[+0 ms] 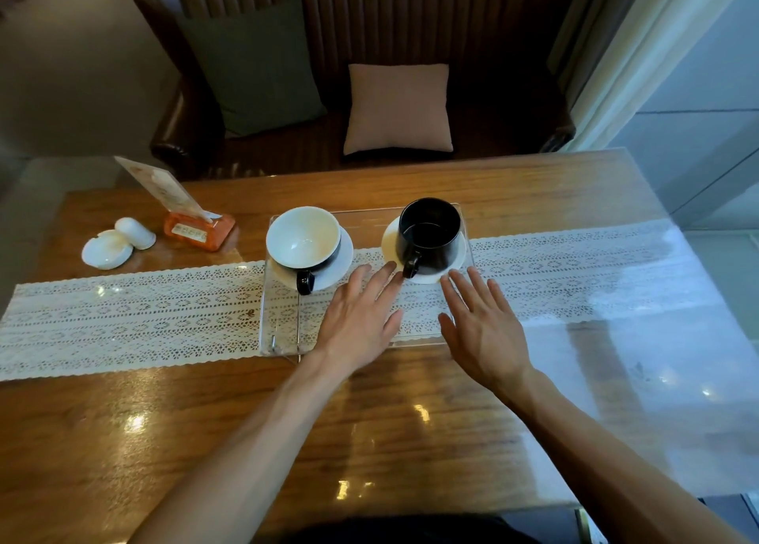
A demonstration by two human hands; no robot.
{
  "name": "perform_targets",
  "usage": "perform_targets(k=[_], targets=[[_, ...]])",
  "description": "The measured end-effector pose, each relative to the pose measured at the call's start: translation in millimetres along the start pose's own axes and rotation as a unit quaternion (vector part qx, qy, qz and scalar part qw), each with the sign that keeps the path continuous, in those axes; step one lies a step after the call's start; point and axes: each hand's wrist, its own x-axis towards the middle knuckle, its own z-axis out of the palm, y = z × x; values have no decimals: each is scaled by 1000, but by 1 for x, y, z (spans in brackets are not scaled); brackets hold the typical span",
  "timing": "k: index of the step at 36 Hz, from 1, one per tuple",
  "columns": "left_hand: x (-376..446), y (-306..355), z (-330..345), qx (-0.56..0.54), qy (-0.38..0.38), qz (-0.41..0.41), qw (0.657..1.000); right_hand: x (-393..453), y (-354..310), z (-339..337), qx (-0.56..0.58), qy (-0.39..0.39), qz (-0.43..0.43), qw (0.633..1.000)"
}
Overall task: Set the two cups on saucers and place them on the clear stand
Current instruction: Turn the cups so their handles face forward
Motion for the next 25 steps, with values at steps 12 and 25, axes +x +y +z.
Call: perform_targets(k=[12,25], targets=[[-8,19,2,-3,10,-2,1000,8,4,-6,-41,-27,1,999],[-8,20,5,-79,7,20,997,10,15,-11,-19,-14,-32,999]])
